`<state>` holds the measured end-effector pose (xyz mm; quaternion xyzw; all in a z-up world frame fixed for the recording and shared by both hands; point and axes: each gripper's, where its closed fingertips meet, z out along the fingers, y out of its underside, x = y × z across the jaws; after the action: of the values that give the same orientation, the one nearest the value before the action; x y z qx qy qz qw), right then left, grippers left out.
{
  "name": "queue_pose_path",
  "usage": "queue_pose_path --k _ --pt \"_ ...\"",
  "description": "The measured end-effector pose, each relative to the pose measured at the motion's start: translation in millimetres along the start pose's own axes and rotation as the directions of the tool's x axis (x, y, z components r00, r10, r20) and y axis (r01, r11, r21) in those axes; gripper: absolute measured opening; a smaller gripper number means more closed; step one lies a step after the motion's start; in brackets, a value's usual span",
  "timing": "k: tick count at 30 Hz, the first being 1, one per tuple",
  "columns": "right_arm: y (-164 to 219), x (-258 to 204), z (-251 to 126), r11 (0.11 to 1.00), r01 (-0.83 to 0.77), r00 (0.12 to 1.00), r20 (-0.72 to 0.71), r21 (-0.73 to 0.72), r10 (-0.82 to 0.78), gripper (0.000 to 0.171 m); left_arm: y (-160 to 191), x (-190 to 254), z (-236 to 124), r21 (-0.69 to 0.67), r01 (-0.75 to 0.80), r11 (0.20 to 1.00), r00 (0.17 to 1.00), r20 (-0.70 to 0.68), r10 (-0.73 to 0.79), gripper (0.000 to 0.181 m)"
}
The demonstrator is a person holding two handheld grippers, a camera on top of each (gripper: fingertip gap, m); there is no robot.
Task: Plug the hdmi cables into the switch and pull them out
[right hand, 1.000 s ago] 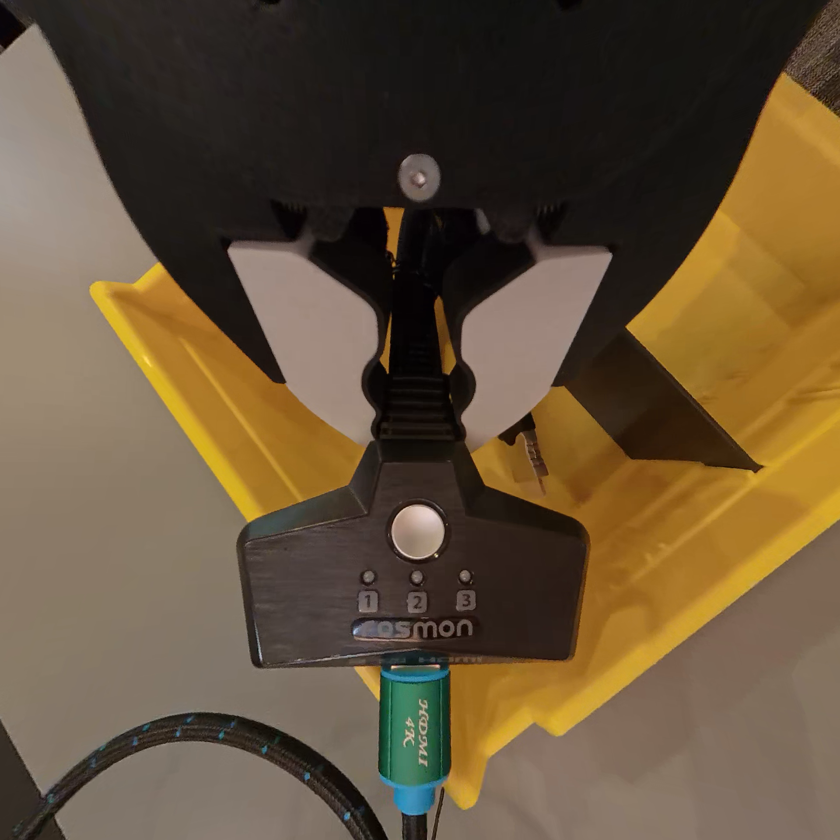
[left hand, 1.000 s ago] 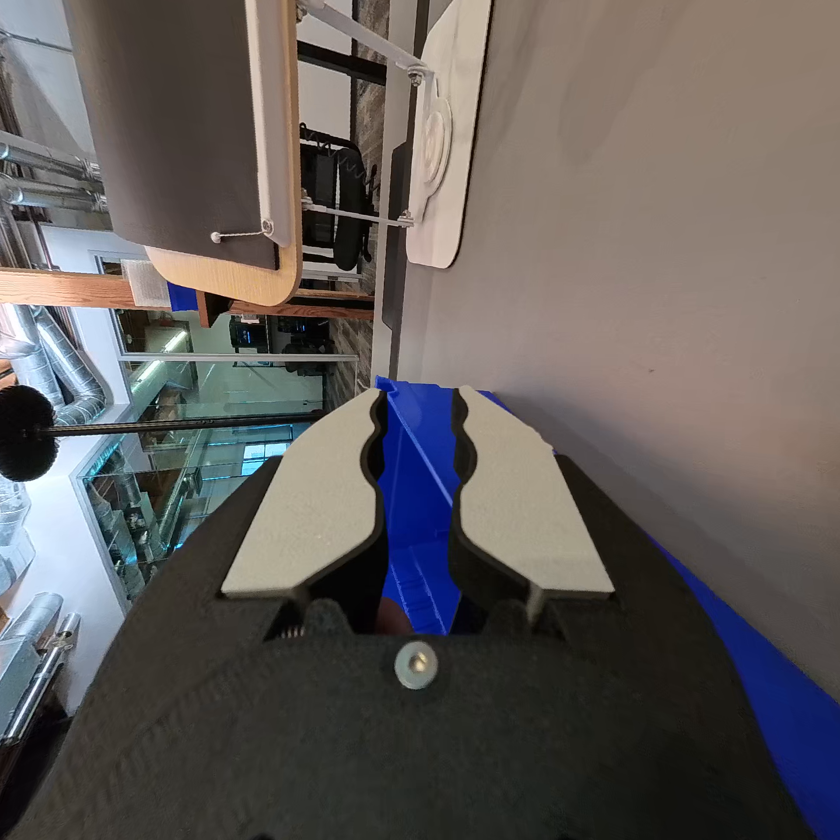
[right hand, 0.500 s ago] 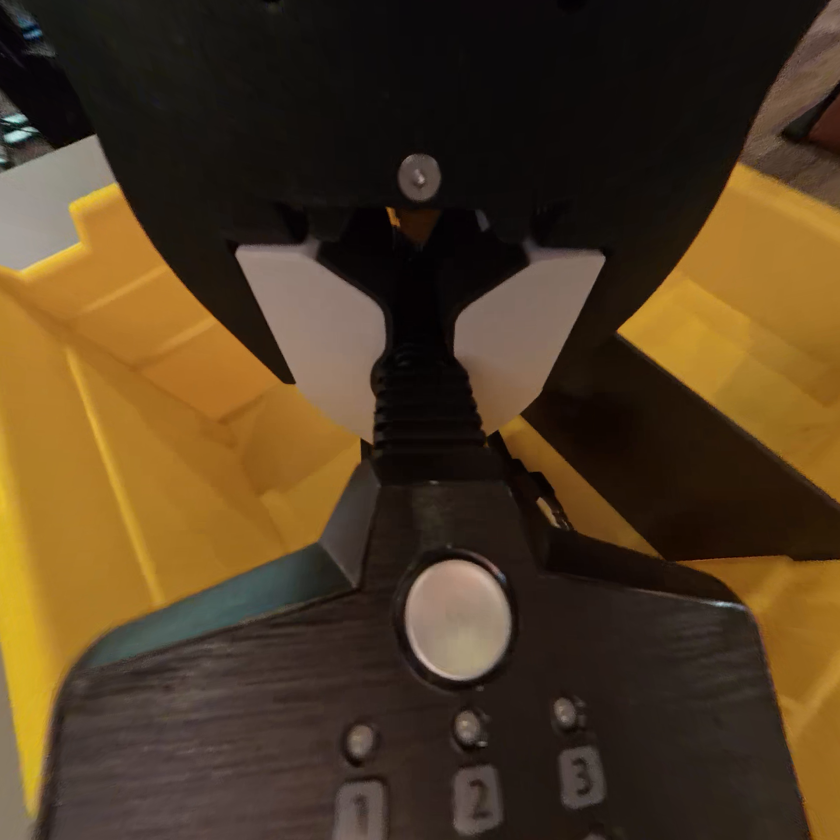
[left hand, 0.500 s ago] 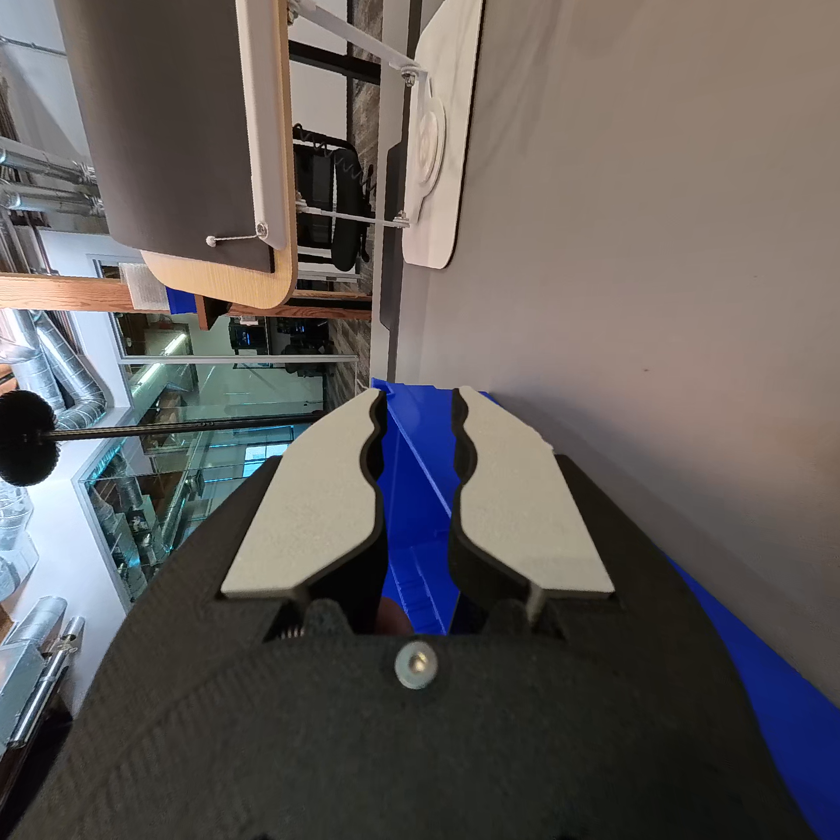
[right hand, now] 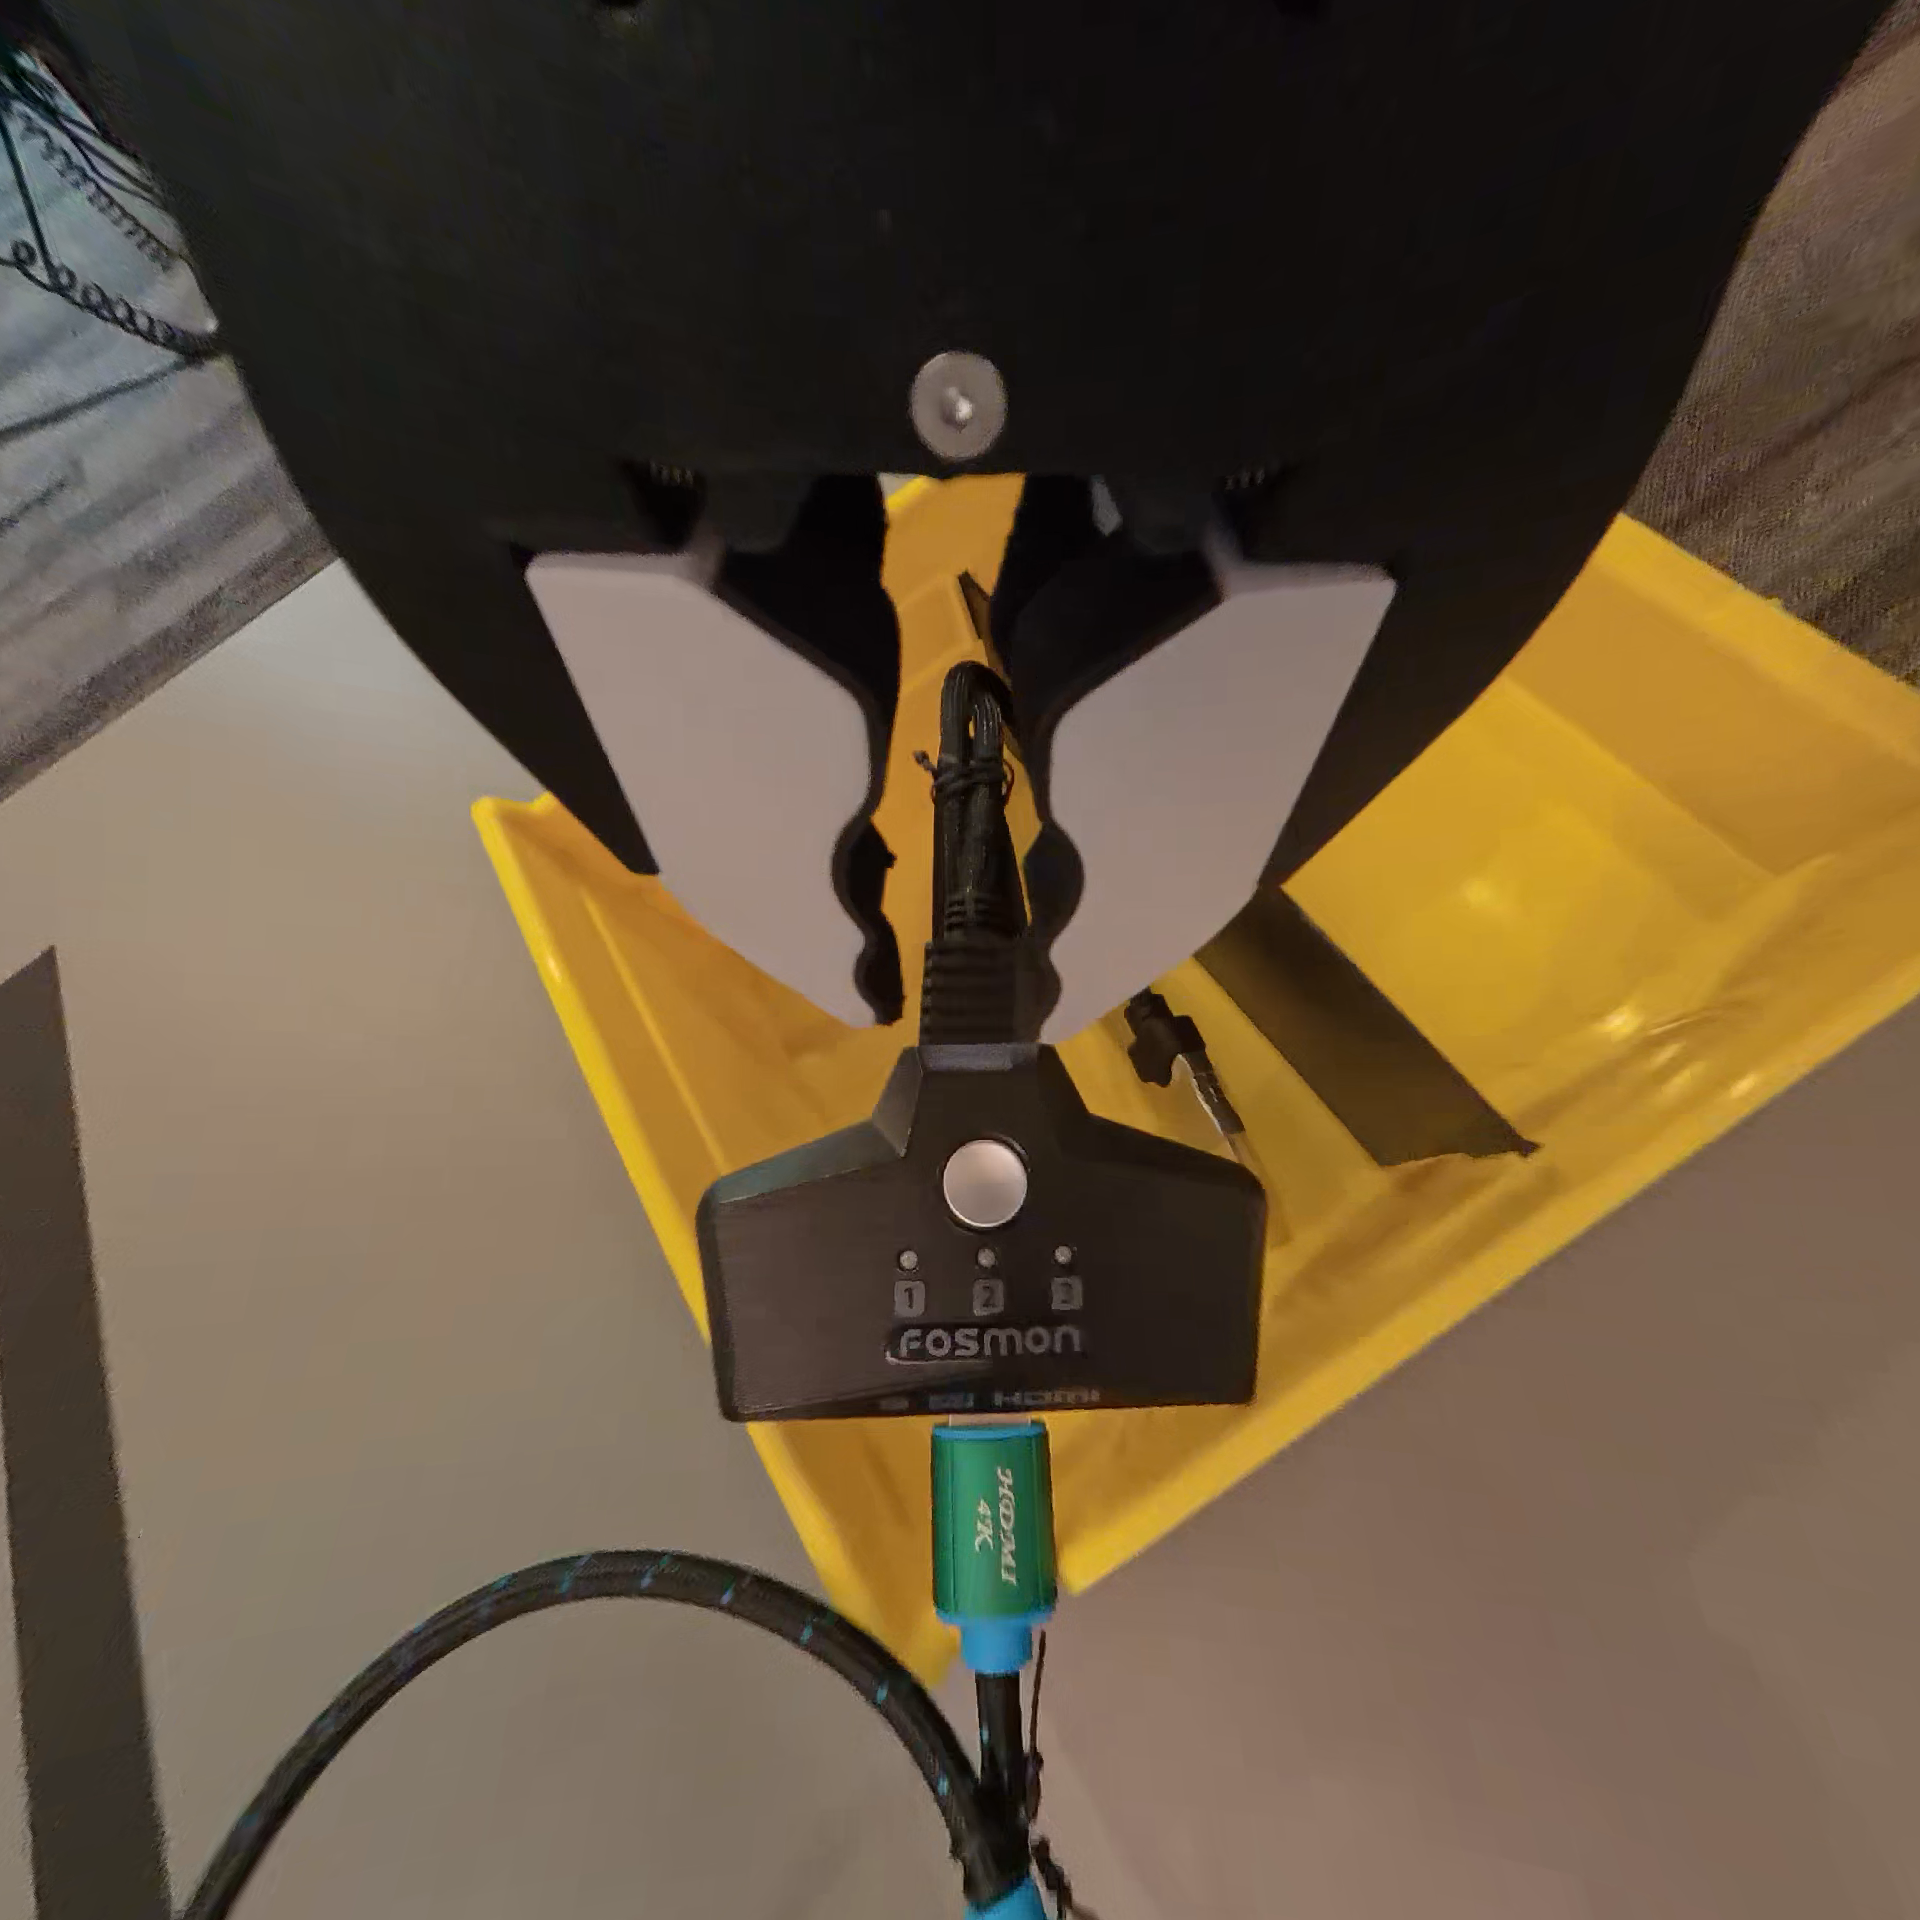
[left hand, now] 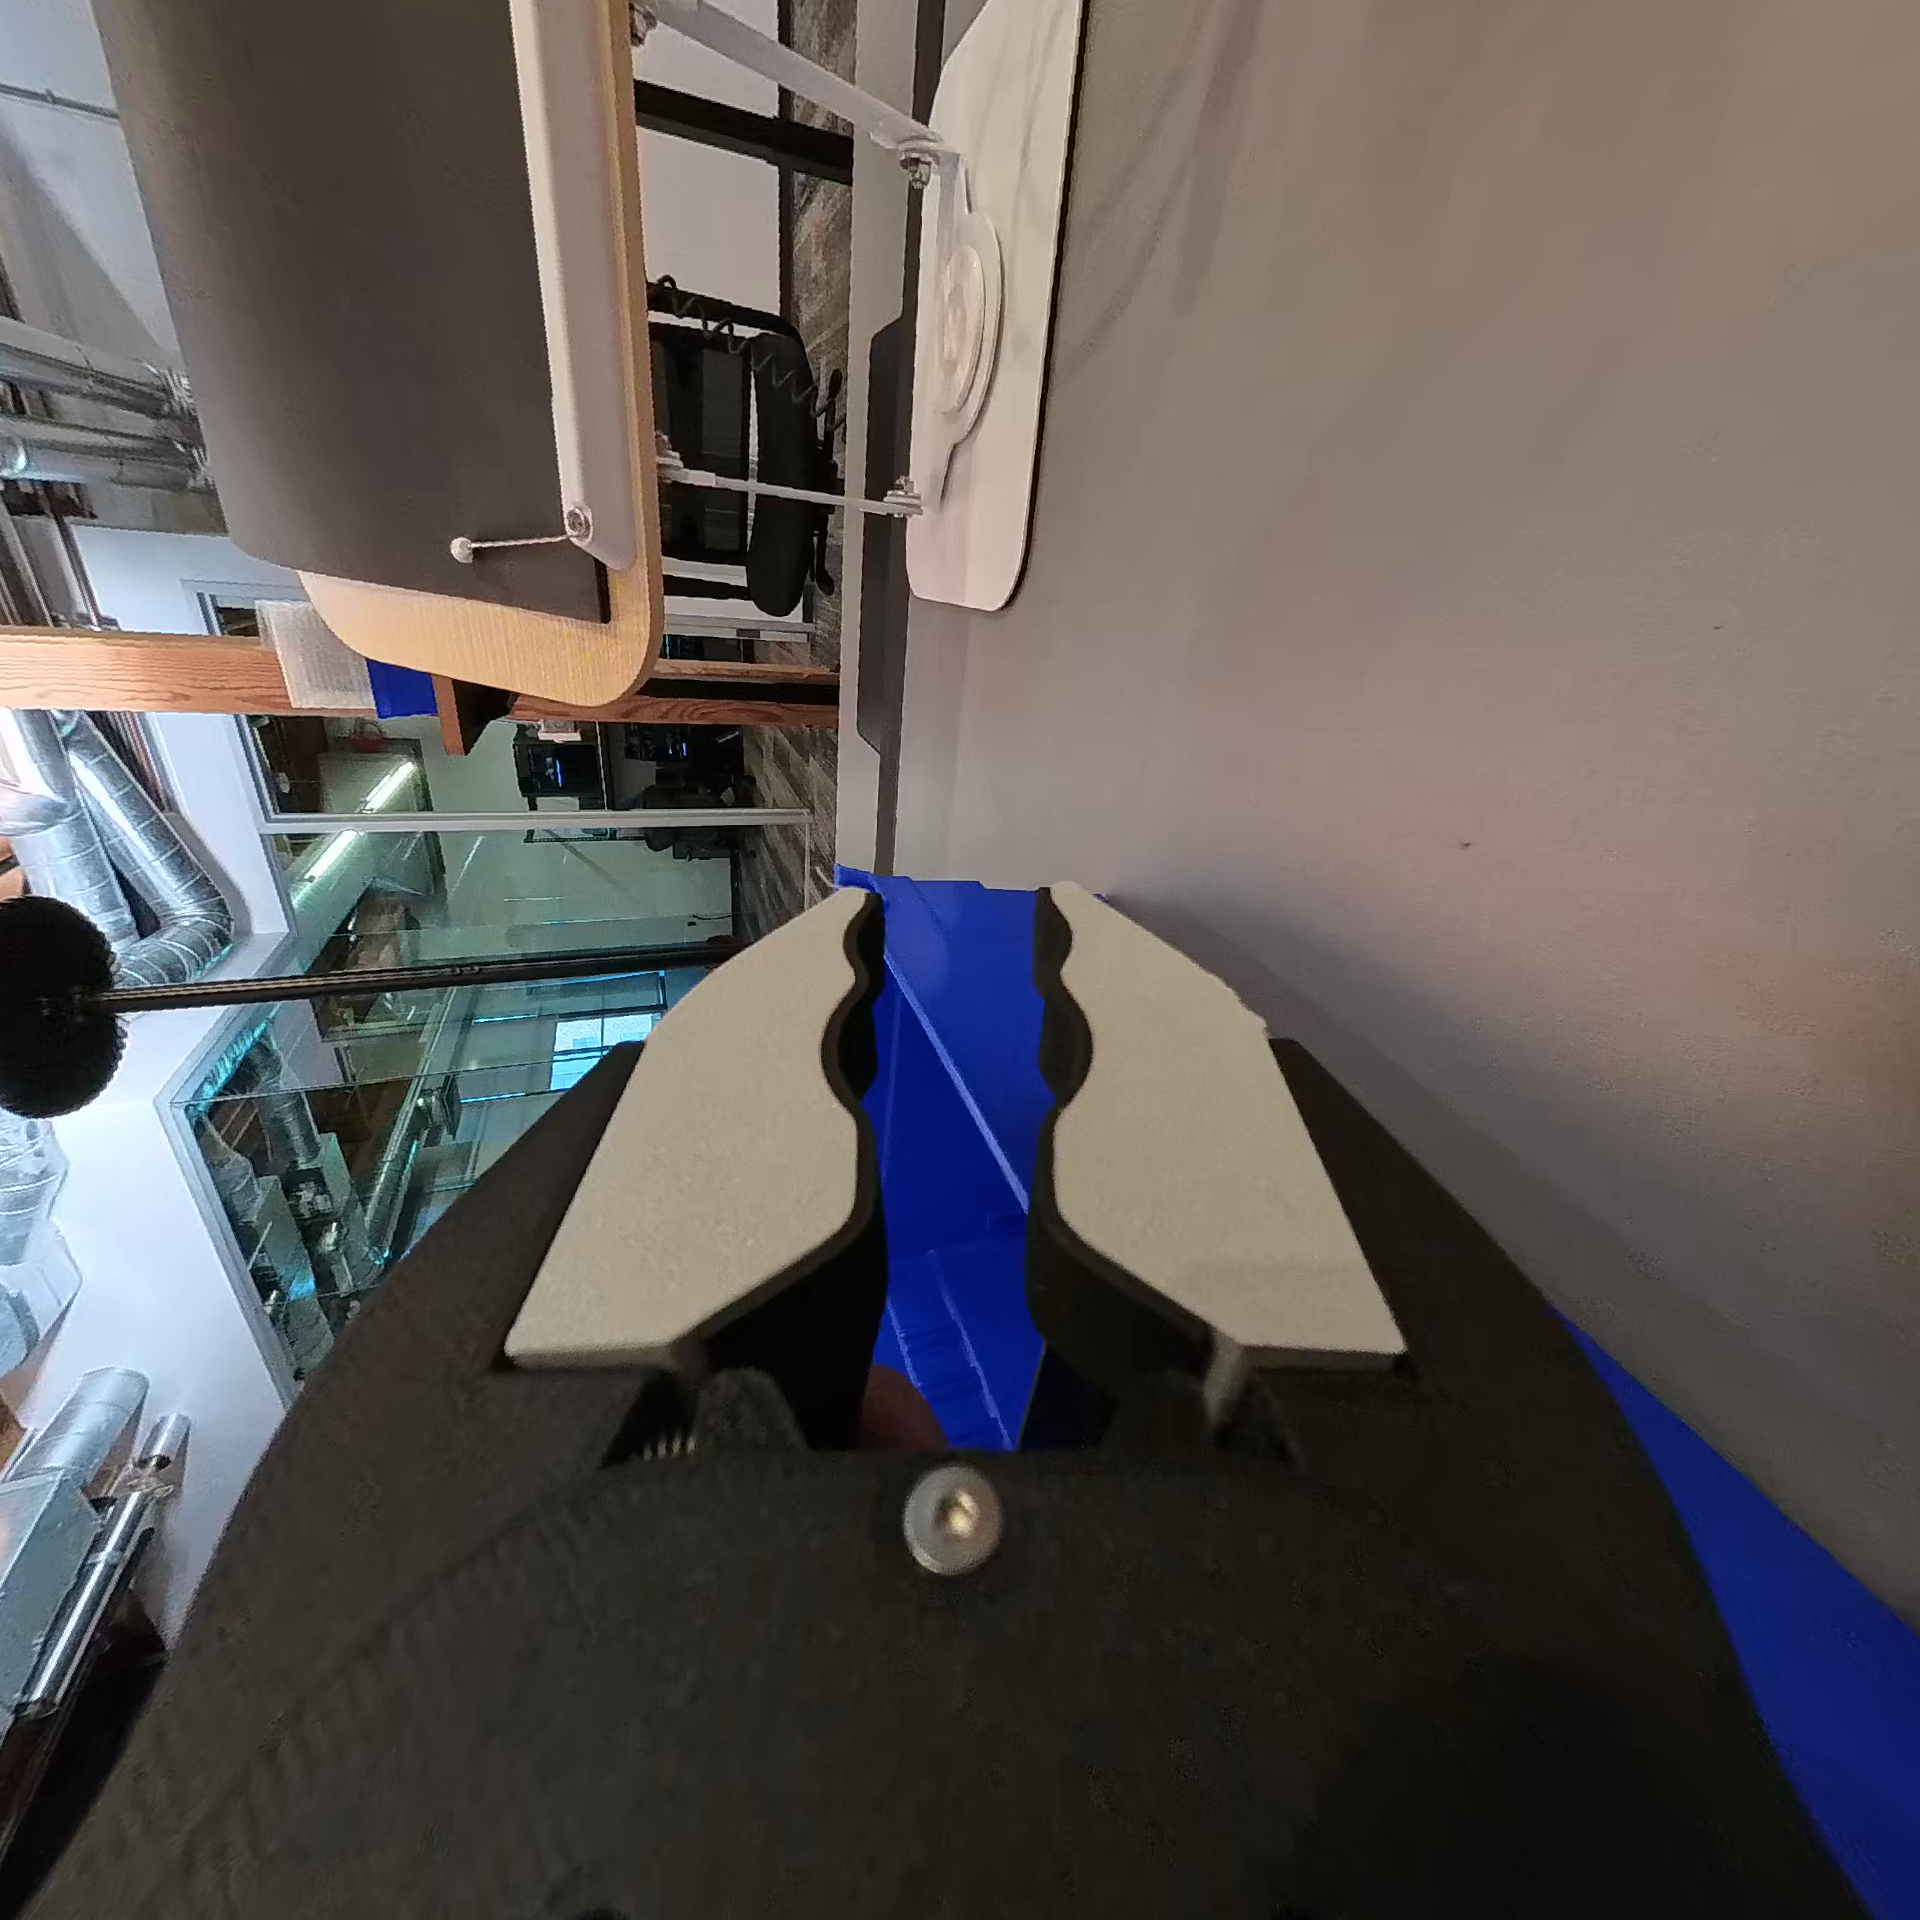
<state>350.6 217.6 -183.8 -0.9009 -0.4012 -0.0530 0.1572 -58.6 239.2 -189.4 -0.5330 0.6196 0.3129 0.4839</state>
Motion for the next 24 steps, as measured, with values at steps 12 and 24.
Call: queue_pose_path --k 12,24 --pt "5 -4 17 0.99 -0.141 0.977 0.166 0.027 0.134 0.015 0 -4 -4 0.008 0.01 1.0 1.0 0.007 -0.01 0.028" --pt "35 -26 75 0.972 -0.191 0.935 0.278 -0.136 0.222 0.018 3 -11 -6 0.004 0.027 1.0 0.999 0.021 -0.027 0.028"
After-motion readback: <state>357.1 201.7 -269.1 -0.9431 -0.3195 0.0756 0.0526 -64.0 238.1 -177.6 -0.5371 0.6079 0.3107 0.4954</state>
